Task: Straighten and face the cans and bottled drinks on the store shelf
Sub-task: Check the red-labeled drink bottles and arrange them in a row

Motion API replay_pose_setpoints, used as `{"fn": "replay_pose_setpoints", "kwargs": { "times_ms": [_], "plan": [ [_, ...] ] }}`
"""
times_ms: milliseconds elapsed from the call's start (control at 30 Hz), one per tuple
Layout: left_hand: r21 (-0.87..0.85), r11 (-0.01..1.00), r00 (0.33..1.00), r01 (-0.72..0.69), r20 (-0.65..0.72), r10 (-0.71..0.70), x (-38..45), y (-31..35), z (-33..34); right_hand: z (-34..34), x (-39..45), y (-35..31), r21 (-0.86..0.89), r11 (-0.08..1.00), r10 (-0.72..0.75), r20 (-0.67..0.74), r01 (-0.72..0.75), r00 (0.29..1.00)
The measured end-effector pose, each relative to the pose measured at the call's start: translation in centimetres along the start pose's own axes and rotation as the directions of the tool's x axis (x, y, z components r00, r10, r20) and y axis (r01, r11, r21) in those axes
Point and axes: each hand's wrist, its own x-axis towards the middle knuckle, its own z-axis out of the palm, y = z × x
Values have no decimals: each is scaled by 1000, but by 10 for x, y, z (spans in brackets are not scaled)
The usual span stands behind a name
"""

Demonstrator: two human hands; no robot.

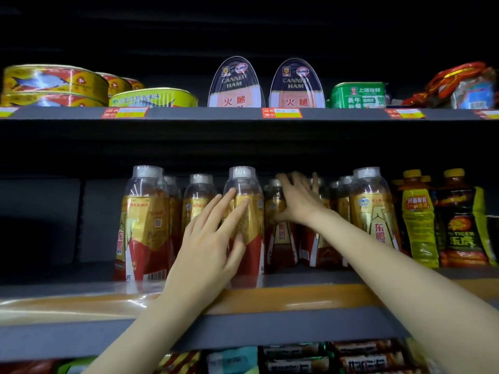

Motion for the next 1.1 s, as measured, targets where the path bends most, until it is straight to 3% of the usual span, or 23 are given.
{"fn": "replay_pose_setpoints", "kwargs": {
  "times_ms": [167, 433, 533, 567, 633, 700, 767, 867, 900, 1000, 1067, 1100],
  "plan": [
    [12, 1000, 999, 20, 28, -21, 0, 1, -2, -6, -30, -8, 395, 914, -57, -108, 96, 993],
    [62, 998, 999, 15, 44, -18, -2, 5, -8, -73, -105, 22, 584, 758, -131, -300, 290, 945],
    [108, 993, 999, -53, -1, 54, -3, 16, -20, -107, -133, 28, 659, 691, -97, -322, 297, 942],
    [86, 994, 997, -71, -16, 72, -4, 24, -22, -115, -137, 31, 682, 669, -73, -334, 294, 940],
    [-116, 993, 999, -32, 4, 33, -8, 46, -26, -128, -144, 34, 728, 619, -14, -365, 295, 931],
    [-418, 902, 989, 103, 137, -50, -13, 70, -30, -137, -148, 35, 788, 543, 58, -380, 290, 923],
    [-586, 776, 958, 232, 275, -78, -14, 87, -32, -143, -150, 37, 880, 402, 147, -335, 253, 931],
    [-809, 425, 913, 407, 373, -163, -12, 99, -40, -151, -154, 38, 983, 106, 236, -174, 153, 956],
    [-846, 308, 899, 436, 397, -182, -12, 102, -42, -154, -156, 37, 990, 56, 241, -136, 126, 961],
    [-887, 139, 886, 440, 402, -232, -18, 106, -42, -159, -161, 34, 995, 68, 247, -82, 67, 966],
    [-894, 116, 884, 432, 395, -249, -21, 109, -44, -158, -162, 31, 987, 160, 277, -49, 4, 959],
    [-894, 156, 889, 420, 371, -268, -21, 110, -47, -157, -163, 30, 976, 216, 291, -23, -42, 957]
  ]
}}
